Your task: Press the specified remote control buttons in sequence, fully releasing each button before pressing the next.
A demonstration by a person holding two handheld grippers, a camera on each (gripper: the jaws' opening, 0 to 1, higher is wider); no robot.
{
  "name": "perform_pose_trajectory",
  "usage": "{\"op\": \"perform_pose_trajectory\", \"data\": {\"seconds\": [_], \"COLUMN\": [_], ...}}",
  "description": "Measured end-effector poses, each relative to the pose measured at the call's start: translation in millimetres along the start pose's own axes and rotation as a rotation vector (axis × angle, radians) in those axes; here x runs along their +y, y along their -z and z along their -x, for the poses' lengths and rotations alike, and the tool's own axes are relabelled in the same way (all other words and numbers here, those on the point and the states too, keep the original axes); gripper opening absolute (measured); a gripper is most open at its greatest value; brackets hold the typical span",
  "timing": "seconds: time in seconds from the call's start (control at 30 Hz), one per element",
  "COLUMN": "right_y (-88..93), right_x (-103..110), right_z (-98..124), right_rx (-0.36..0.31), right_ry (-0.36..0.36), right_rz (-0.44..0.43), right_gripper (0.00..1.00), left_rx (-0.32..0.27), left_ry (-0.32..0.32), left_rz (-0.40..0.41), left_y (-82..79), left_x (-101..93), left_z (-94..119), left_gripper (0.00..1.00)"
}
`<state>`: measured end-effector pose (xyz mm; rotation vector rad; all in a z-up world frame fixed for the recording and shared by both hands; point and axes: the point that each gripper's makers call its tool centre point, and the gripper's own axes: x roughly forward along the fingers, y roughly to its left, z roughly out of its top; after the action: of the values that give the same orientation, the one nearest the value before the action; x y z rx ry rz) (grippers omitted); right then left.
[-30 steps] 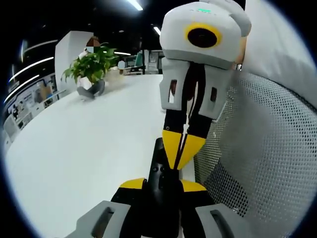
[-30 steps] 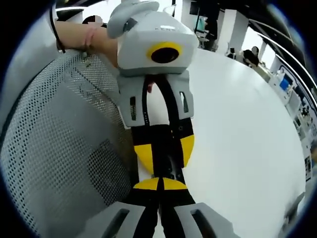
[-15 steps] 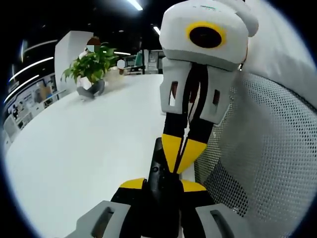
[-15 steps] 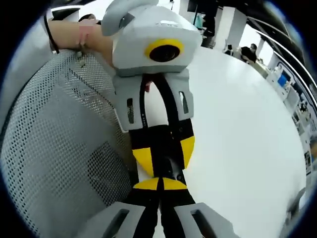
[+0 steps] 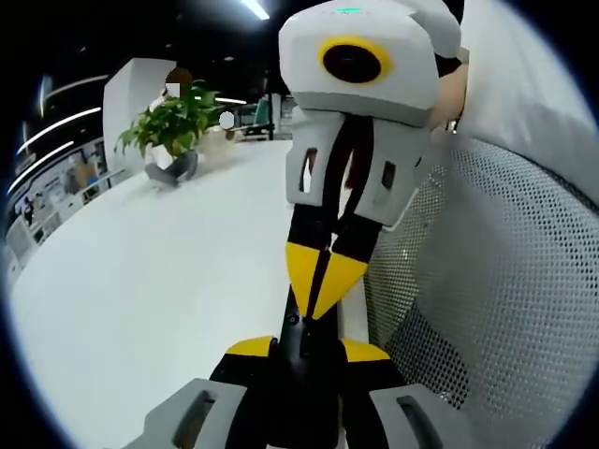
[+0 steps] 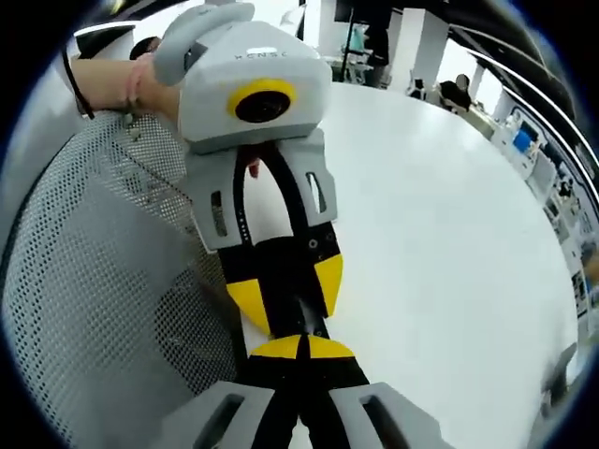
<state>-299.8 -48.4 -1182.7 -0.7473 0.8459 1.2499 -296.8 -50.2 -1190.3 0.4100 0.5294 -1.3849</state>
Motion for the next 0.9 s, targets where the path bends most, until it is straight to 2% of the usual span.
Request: {"op": "perform_pose_trajectory", "data": {"seconds": [0.13, 0.27, 0.3, 0.4, 0.47, 0.5, 0.6, 0.73, 0.83, 0.87, 0.9], "right_y": [-0.7, -0.5, -0.3, -0.3, -1.5, -1.6, 5.4, -4.9, -1.9, 0.8, -2.3], "right_x": [0, 1, 1, 0, -1, -1, -12, -17, -13, -7, -14], "right_z": [-1, -2, -2, -1, 2, 2, 5, 5, -1, -4, -4], "right_rx": [0.023, 0.063, 0.066, 0.037, -0.017, -0.023, 0.011, -0.031, 0.021, 0.048, 0.042], "right_ry": [-0.014, 0.03, 0.036, 0.012, -0.057, -0.066, -0.042, -0.073, -0.12, -0.155, -0.126], "right_rz": [0.003, 0.145, 0.158, 0.089, -0.061, -0.078, -0.017, -0.095, -0.078, -0.069, -0.042], "right_gripper": [0.0, 0.0, 0.0, 0.0, 0.0, 0.0, 0.0, 0.0, 0.0, 0.0, 0.0], "left_rx": [0.0, 0.002, 0.003, 0.003, 0.003, 0.002, 0.003, 0.004, 0.004, 0.004, 0.005], "left_ry": [0.002, 0.002, 0.002, 0.001, 0.001, 0.0, -0.003, -0.001, -0.001, -0.001, -0.002], "left_rz": [0.0, -0.003, -0.002, -0.002, -0.002, -0.001, 0.001, -0.003, -0.003, -0.002, -0.002], "left_y": [-0.2, 0.3, 0.3, 0.2, 0.1, 0.1, -0.1, -0.2, -0.5, -0.5, -0.4], "left_x": [0.1, 0.5, 0.5, 0.7, 0.8, 0.8, 0.9, 0.9, 0.7, 0.7, 0.7], "left_z": [0, -1, -1, -1, -1, -1, -2, -2, -2, -2, -2], "left_gripper": [0.25, 0.25, 0.25, 0.25, 0.25, 0.25, 0.25, 0.25, 0.25, 0.25, 0.25]}}
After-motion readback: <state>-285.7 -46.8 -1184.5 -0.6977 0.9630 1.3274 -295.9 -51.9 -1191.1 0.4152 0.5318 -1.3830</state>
